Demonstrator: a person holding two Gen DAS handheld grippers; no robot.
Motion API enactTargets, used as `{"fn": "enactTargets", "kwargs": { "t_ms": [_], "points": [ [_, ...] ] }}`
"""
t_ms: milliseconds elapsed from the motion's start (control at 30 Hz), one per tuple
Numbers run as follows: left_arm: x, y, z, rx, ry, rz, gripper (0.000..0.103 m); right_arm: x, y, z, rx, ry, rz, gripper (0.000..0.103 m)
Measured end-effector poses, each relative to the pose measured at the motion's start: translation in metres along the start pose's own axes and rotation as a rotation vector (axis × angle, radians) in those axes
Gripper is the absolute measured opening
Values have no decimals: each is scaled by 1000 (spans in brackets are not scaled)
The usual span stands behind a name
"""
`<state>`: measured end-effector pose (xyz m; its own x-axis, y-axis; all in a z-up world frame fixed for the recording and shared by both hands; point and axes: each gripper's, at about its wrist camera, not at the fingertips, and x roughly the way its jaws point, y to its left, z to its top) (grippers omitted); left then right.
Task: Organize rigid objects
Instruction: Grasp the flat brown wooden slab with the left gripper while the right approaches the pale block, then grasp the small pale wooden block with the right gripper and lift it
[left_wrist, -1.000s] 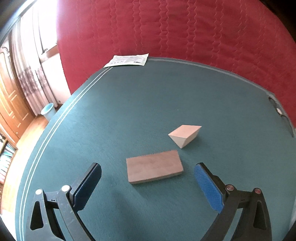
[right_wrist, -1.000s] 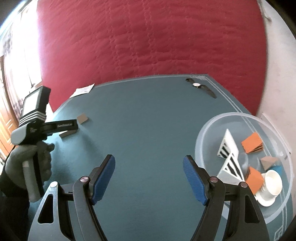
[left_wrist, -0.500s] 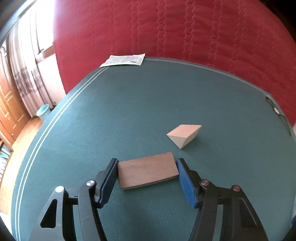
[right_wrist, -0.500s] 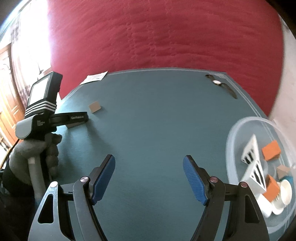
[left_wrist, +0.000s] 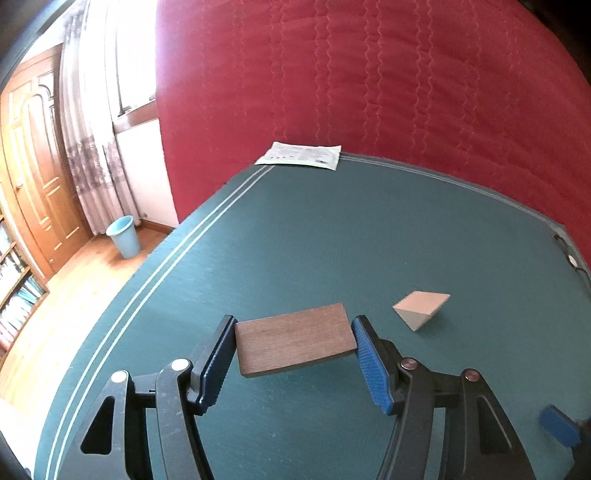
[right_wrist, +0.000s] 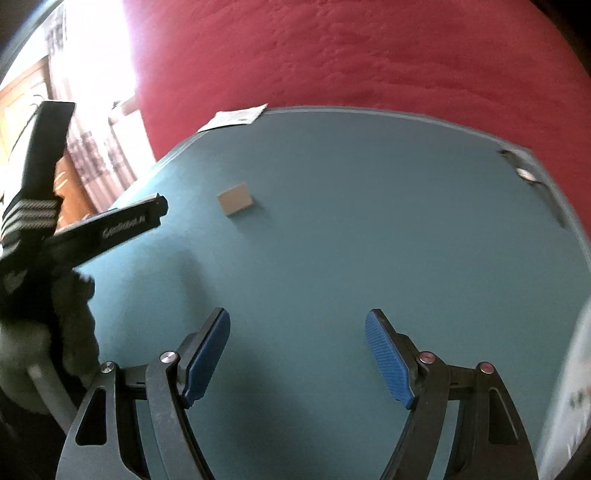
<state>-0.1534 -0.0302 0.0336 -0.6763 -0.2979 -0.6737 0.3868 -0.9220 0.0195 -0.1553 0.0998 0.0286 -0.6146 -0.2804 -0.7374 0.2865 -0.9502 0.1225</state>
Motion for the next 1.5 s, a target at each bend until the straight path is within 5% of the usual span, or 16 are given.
{"fn": "enactTargets", "kwargs": {
  "t_ms": [167,433,767,1000,1500],
  "points": [
    [4,1,-4,4,2,52,66,29,4,24,-38,2,33,75],
    [20,19,-3,-66,60,105,66,63,21,59,-120,16,50,52],
    [23,20,-6,-76,84,97,66,87,41,81,-185,21,67,50],
    [24,18,-7,-69,86,91,66,92,48,83,-229,13,40,33],
    [17,9,-9,-35,64,30,66,67,17,62,-138,-5,-22,32]
  ]
}}
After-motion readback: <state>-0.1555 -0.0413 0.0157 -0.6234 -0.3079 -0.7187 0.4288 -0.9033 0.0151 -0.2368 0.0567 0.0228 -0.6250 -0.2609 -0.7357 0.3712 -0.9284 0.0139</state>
